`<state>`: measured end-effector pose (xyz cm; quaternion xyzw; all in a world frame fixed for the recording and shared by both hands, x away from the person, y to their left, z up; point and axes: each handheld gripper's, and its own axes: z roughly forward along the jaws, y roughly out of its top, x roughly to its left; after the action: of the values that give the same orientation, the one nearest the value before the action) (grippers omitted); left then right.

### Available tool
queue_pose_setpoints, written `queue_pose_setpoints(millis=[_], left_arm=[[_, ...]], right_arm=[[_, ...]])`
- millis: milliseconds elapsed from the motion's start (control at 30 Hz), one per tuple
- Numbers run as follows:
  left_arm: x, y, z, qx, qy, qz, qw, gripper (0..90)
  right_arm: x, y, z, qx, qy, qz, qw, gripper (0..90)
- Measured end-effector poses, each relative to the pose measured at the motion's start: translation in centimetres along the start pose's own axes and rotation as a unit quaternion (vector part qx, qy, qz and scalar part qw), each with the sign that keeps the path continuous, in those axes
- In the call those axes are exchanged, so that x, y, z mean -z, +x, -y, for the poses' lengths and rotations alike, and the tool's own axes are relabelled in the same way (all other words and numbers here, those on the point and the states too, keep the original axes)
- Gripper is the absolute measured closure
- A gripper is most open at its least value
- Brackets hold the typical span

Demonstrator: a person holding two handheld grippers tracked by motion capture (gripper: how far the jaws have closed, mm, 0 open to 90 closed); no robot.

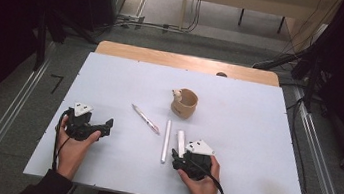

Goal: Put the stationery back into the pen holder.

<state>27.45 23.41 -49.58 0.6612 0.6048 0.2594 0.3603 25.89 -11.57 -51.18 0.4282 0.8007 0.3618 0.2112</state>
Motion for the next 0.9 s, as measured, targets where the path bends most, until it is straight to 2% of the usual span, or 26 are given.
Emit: queue_pose_setpoints(millis=[267, 533, 900], left_arm=[[0.01, 0.01, 0.01, 0.000, 0.000, 0.000, 1.0000, 9.4], [0.00, -0.02, 0.02, -0.001, 0.001, 0.000, 1.0000, 9.3], [0.09, -0.25, 0.03, -0.001, -0.001, 0.004, 1.0000, 9.4]], right_arm=[[-0.30, 0.03, -0.13, 0.000, 0.016, 0.006, 0.9999, 40.6], [-0.30, -0.04, -0.11, -0.003, 0.017, -0.001, 0.9999, 46.9], [-0.17, -0.44, -0.02, -0.030, 0.013, 0.011, 0.9994, 67.4]])
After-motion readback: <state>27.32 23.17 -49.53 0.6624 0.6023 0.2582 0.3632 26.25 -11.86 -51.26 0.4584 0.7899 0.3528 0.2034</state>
